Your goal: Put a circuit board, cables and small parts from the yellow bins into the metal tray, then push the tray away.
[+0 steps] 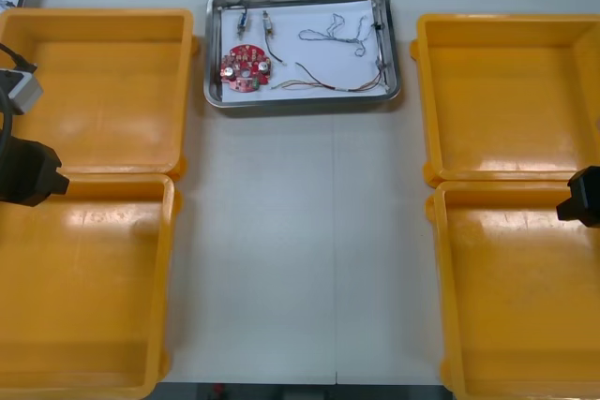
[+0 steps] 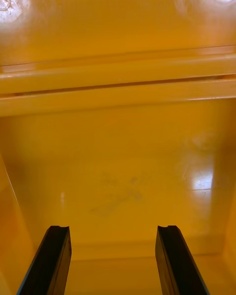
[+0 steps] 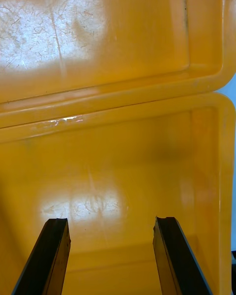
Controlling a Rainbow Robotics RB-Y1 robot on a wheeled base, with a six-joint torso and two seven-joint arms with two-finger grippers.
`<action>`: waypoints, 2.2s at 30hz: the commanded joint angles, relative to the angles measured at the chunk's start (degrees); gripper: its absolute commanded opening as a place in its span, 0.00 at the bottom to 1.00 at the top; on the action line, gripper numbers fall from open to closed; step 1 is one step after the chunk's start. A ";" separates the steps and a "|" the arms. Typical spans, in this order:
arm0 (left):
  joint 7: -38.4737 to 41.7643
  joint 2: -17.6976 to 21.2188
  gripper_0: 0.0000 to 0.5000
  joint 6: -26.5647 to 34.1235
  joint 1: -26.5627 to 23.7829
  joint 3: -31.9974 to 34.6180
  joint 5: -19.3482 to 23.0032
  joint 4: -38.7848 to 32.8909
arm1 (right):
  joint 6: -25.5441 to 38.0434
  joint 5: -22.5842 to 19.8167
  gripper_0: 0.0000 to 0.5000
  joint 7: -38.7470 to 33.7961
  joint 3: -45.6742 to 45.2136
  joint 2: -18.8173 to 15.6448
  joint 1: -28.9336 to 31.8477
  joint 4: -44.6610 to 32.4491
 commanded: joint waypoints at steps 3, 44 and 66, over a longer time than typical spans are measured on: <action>-1.97 2.20 1.00 -0.49 0.97 1.89 -0.19 -1.59 | -1.83 0.88 1.00 1.98 -2.24 -2.12 2.30 -0.29; -1.97 2.20 1.00 -0.49 0.97 1.89 -0.19 -1.59 | -5.44 1.32 1.00 4.09 -2.95 -2.12 3.80 -0.29; -1.97 2.20 1.00 -0.49 0.97 1.89 -0.19 -1.59 | -5.44 1.32 1.00 4.09 -2.95 -2.12 3.80 -0.29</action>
